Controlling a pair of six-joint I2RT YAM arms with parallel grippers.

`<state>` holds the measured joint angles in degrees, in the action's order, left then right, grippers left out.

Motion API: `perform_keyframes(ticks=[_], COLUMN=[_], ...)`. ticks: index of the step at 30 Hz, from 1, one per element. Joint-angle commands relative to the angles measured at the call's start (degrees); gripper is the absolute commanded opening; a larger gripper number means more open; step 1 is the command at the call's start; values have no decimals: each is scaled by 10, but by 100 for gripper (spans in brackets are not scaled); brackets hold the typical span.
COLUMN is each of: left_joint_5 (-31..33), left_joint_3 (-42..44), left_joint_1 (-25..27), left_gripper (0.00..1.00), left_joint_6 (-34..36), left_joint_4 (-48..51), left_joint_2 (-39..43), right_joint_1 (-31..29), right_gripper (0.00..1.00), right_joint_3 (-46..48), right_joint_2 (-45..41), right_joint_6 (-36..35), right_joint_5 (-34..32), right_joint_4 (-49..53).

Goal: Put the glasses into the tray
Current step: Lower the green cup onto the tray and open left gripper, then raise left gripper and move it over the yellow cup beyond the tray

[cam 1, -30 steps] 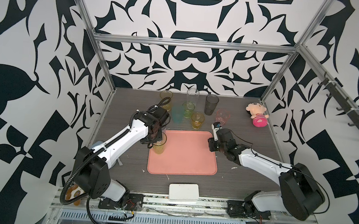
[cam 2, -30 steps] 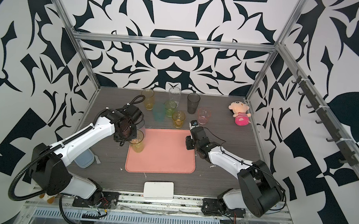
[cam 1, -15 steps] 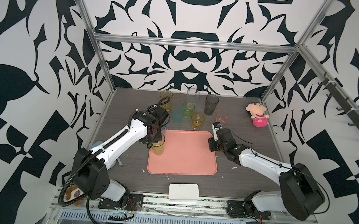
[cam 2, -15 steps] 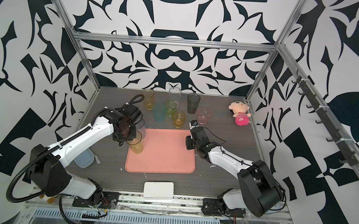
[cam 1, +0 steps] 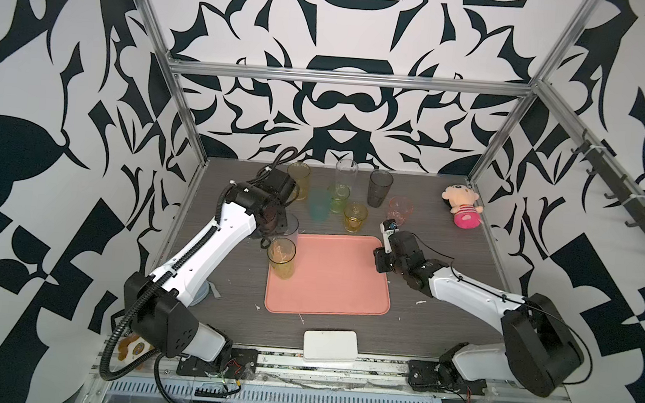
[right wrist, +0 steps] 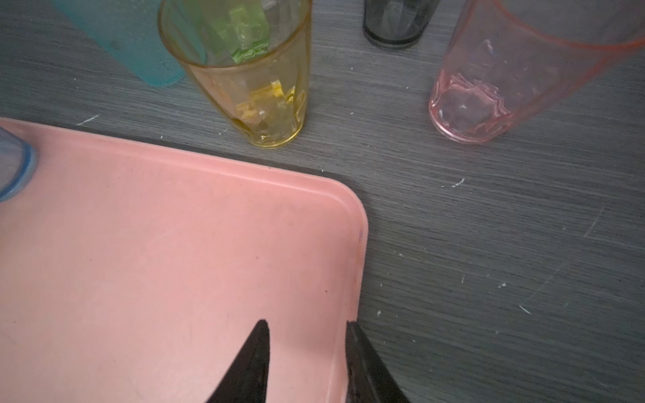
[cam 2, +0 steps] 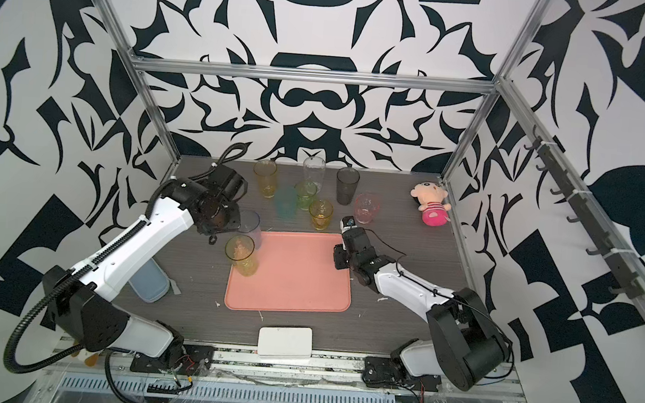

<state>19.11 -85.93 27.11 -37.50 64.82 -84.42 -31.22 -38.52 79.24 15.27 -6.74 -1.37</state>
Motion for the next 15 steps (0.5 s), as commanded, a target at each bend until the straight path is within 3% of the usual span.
perform_keyframes(ticks=[1, 15], left_joint_5=[12, 12], left_joint_3=[-44, -163], left_joint_1=[-19, -73], left_gripper=[48, 58], left_joint_6=[25, 58], left_joint_4=[-3, -107], left_joint_2=[-21, -112], right_joint_1=[-3, -3], right_gripper=[40, 39], right_joint_3=[-17, -8], right_joint_2=[-10, -24], right_joint_6=[-1, -1], right_joint_5=[-8, -8], right_joint_4=[-7, -12])
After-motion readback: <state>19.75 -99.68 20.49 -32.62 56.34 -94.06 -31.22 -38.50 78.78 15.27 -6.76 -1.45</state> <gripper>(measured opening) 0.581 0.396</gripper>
